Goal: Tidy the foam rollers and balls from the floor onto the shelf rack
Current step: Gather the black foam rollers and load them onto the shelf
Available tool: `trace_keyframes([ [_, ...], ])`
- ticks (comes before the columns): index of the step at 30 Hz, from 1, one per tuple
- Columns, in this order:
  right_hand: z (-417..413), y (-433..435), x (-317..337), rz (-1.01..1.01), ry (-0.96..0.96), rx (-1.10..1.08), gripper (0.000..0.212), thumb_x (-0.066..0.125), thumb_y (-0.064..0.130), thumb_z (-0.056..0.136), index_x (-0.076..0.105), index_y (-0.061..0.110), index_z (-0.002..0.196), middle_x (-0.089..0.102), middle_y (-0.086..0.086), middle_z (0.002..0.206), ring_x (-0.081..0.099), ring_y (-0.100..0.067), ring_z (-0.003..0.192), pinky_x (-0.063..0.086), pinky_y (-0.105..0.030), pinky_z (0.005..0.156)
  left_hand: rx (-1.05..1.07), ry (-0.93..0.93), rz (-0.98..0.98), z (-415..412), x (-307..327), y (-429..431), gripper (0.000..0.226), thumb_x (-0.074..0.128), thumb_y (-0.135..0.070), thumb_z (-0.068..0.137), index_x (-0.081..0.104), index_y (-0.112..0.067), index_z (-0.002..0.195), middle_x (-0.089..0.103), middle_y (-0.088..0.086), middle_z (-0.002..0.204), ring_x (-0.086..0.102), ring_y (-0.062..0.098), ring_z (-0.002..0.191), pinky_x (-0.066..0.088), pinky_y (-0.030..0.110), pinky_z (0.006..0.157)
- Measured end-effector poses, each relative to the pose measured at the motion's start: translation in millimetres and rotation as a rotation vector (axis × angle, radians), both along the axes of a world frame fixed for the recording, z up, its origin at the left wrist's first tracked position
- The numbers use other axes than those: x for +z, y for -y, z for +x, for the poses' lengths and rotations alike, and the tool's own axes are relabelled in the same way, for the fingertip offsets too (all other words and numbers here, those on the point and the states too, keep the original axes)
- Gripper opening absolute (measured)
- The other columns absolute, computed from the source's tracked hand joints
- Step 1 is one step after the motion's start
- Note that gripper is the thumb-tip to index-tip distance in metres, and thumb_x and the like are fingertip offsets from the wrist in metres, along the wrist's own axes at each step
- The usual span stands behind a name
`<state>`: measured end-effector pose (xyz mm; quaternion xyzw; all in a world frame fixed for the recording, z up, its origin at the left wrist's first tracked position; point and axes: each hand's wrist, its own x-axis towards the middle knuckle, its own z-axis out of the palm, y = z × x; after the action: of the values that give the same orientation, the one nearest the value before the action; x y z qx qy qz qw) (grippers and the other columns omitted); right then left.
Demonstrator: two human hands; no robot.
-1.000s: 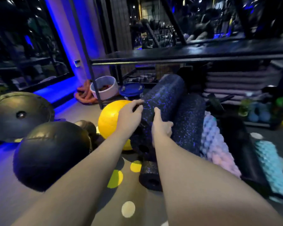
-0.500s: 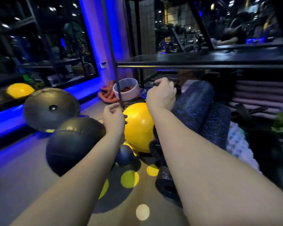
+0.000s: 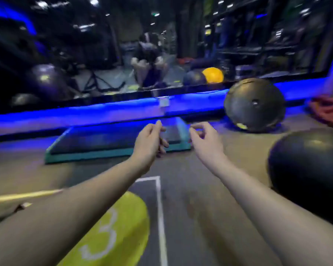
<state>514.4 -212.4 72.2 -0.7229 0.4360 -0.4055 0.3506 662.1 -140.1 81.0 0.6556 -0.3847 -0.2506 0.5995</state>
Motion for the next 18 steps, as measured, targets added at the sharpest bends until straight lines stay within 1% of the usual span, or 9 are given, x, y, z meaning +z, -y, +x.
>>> trace_keyframes([
  [3,150,-64,-74,0.036,-0.203,0.32,0.003,0.063,0.036,0.094,0.062,0.033,0.094,0.073,-0.001,0.081,0.07,-0.028,0.085,0.056,-0.044,0.083,0.34,0.0,0.049,149,-62,-91,0.048,0.04,-0.041,0.109,0.059,-0.013,0.075,0.057,0.007,0.055,0.046,0.008,0.035,0.033,0.02,0.037],
  [6,264,-133,-123,0.056,-0.387,0.528,0.019,0.062,0.035,0.097,0.066,0.027,0.113,0.074,-0.005,0.091,0.068,-0.028,0.092,0.053,-0.039,0.083,0.63,-0.109,0.187,254,-139,-198,0.057,0.04,-0.043,0.109,0.061,-0.009,0.068,0.06,0.007,0.058,0.055,0.003,0.043,0.046,0.022,0.049],
  [8,323,-179,-143,0.093,-0.42,0.618,0.019,0.061,0.032,0.097,0.066,0.023,0.114,0.074,-0.003,0.094,0.069,-0.025,0.095,0.05,-0.034,0.082,0.767,-0.14,0.327,294,-182,-262,0.053,0.039,-0.049,0.104,0.068,-0.009,0.084,0.071,0.014,0.079,0.071,0.016,0.076,0.058,0.031,0.075],
  [9,349,-202,-155,0.105,-0.441,0.67,0.018,0.061,0.03,0.098,0.066,0.021,0.113,0.073,-0.001,0.094,0.069,-0.024,0.095,0.049,-0.032,0.08,0.828,-0.117,0.372,309,-201,-290,0.052,0.038,-0.052,0.102,0.069,-0.014,0.085,0.073,0.013,0.088,0.07,0.026,0.088,0.057,0.039,0.084],
  [12,405,-262,-185,0.09,-0.52,0.849,0.028,0.06,0.029,0.099,0.064,0.015,0.124,0.069,0.0,0.101,0.065,-0.02,0.095,0.042,-0.027,0.077,0.989,0.034,0.362,331,-220,-346,0.045,0.044,-0.052,0.101,0.06,-0.017,0.077,0.067,0.003,0.083,0.063,0.029,0.087,0.051,0.046,0.08],
  [14,436,-299,-202,0.042,-0.571,0.979,0.038,0.059,0.031,0.099,0.06,0.016,0.134,0.069,-0.002,0.116,0.065,-0.02,0.102,0.044,-0.027,0.08,1.114,0.304,0.405,348,-222,-386,0.027,0.055,-0.045,0.097,0.061,-0.019,0.09,0.062,0.001,0.095,0.059,0.025,0.095,0.05,0.045,0.083],
  [15,450,-316,-207,0.029,-0.588,1.029,0.041,0.06,0.031,0.099,0.057,0.016,0.138,0.067,-0.002,0.124,0.065,-0.021,0.107,0.045,-0.028,0.082,1.125,0.479,0.51,360,-226,-408,0.028,0.06,-0.043,0.094,0.062,-0.018,0.106,0.06,0.004,0.109,0.056,0.026,0.107,0.051,0.046,0.088],
  [16,462,-331,-210,0.031,-0.595,1.058,0.043,0.06,0.03,0.1,0.055,0.015,0.14,0.065,-0.002,0.129,0.064,-0.022,0.111,0.045,-0.028,0.084,1.076,0.616,0.684,372,-230,-432,0.047,0.064,-0.045,0.091,0.057,-0.016,0.127,0.055,0.008,0.129,0.05,0.029,0.124,0.049,0.047,0.099],
  [18,480,-354,-215,0.023,-0.58,1.075,0.042,0.061,0.027,0.099,0.055,0.015,0.138,0.064,-0.003,0.13,0.064,-0.025,0.112,0.049,-0.033,0.087,0.884,0.687,1.085,398,-236,-477,0.101,0.069,-0.06,0.084,0.019,-0.016,0.16,0.018,0.017,0.165,0.015,0.04,0.153,0.026,0.054,0.12],
])
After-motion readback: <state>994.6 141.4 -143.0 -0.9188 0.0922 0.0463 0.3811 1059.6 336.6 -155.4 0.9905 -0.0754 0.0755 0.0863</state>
